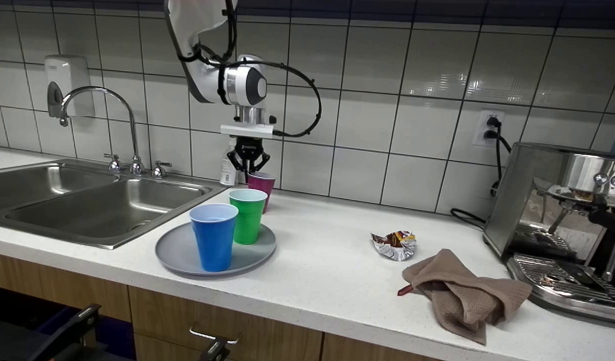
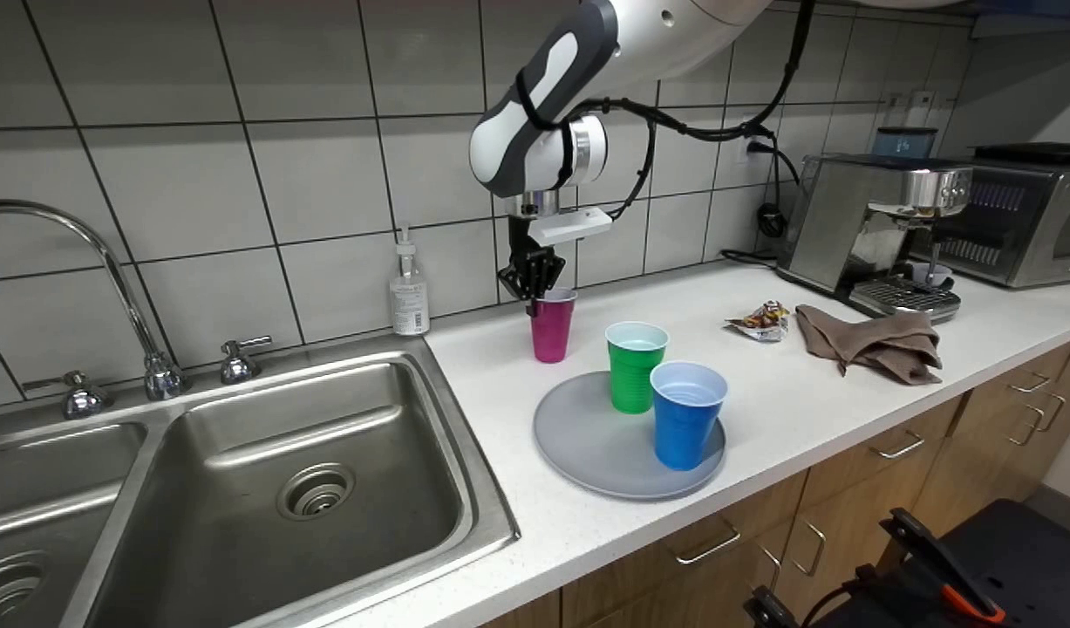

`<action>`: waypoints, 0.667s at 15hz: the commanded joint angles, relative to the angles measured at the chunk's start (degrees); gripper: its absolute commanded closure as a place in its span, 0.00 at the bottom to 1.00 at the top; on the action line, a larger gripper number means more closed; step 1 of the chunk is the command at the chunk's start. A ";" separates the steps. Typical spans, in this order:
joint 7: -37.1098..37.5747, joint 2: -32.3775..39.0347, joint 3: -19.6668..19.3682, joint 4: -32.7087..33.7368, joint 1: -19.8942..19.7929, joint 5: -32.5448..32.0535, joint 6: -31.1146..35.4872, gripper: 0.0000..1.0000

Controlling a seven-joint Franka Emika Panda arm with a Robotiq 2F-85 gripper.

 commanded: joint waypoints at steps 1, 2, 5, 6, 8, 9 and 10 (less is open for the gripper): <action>-0.39 -1.53 0.91 -0.90 -0.08 -0.75 -0.80 0.99; -0.32 -2.15 1.02 -1.77 0.06 -0.76 -0.30 0.99; -0.18 -3.84 1.43 -3.95 0.48 -0.81 0.69 0.99; -0.03 -4.61 1.51 -4.92 0.70 -0.87 1.03 0.99; 0.11 -6.16 1.62 -6.90 1.08 -0.96 1.86 0.99; 0.27 -7.16 1.67 -8.22 1.29 -1.02 2.35 0.99; 0.36 -8.14 1.76 -9.46 1.46 -1.07 2.85 0.99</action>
